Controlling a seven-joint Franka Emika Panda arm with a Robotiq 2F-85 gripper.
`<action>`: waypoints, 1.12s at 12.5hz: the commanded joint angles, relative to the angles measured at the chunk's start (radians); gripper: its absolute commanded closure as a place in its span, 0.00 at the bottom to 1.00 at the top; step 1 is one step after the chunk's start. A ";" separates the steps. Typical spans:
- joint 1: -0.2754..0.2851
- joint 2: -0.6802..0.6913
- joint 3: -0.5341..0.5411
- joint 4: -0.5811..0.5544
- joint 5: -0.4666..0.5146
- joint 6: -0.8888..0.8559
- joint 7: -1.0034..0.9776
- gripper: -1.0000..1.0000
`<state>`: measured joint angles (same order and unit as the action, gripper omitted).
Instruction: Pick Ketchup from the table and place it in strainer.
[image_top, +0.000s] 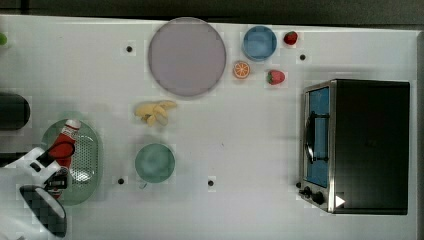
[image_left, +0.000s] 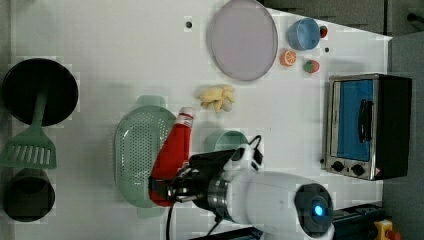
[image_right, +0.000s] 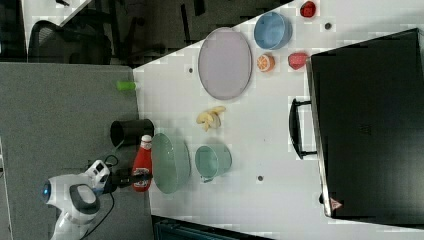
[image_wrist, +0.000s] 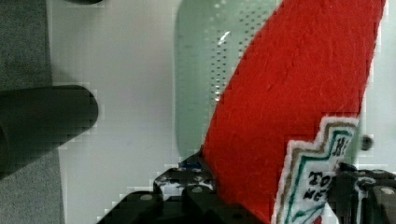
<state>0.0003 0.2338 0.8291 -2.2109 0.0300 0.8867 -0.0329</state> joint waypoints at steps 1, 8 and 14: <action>-0.026 0.073 -0.028 0.003 -0.033 0.062 0.107 0.22; -0.044 0.083 -0.028 0.007 -0.031 0.111 0.133 0.00; -0.198 -0.169 -0.078 0.022 -0.011 -0.038 0.133 0.00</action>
<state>-0.1273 0.0733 0.7764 -2.2070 0.0088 0.8813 0.0404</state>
